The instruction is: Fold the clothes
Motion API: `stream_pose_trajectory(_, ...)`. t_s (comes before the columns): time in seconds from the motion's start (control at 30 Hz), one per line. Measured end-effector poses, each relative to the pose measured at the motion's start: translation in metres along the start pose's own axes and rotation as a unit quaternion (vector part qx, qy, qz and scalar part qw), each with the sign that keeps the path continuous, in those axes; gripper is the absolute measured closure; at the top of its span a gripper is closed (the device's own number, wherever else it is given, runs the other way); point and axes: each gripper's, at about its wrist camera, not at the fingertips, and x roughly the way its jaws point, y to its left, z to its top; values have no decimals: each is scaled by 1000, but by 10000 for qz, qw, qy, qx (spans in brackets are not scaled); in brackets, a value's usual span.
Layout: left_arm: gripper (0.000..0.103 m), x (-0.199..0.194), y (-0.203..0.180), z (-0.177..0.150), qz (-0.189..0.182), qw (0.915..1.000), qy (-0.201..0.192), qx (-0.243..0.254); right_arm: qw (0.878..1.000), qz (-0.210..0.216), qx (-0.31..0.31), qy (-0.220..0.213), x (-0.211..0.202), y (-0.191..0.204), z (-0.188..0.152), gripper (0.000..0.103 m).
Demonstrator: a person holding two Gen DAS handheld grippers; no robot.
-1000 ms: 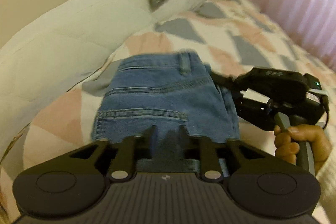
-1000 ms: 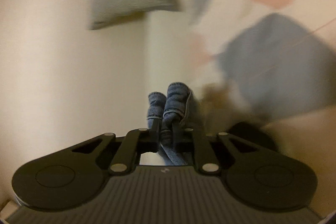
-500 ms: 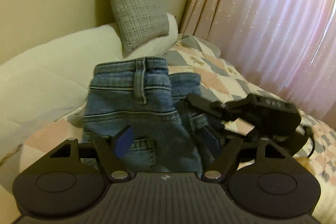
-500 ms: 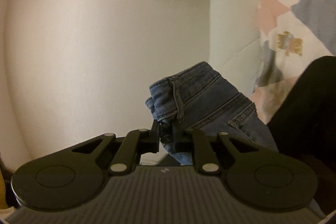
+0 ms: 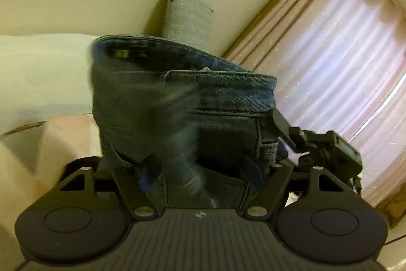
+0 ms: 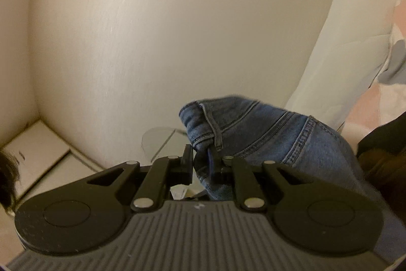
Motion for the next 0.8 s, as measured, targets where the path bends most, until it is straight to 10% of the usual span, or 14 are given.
stream_pose_trajectory(0.13,34,-31,8,-21,489,9987,-99,44,9991,-371,-222,44,7,29,-26,92)
stream_pose_trajectory(0.2,59,-34,15,-32,861,9961,-69,168,9942,-940,-509,-93,2,42,-38,94)
stream_pose_trajectory(0.23,87,-34,18,-36,1006,9945,3,276,9872,-1376,-787,-167,-2,48,-42,94)
stream_pose_trajectory(0.4,92,-34,28,-43,1328,9887,129,682,9400,-2905,-1789,-12,-4,46,-56,86)
stream_pose_trajectory(0.5,91,-34,32,-41,1328,9870,168,893,9038,-3561,-2342,377,12,32,-63,62)
stream_pose_trajectory(0.57,91,-34,34,-40,1328,9855,193,1034,8964,-3532,-2593,675,24,20,-69,56)
stream_pose_trajectory(0.73,91,-34,41,-36,1328,9811,257,1385,9324,-2648,-2278,927,27,19,-84,40)
stream_pose_trajectory(0.8,91,-34,43,-35,1327,9790,283,1524,9269,-2640,-2491,954,28,30,-97,31)
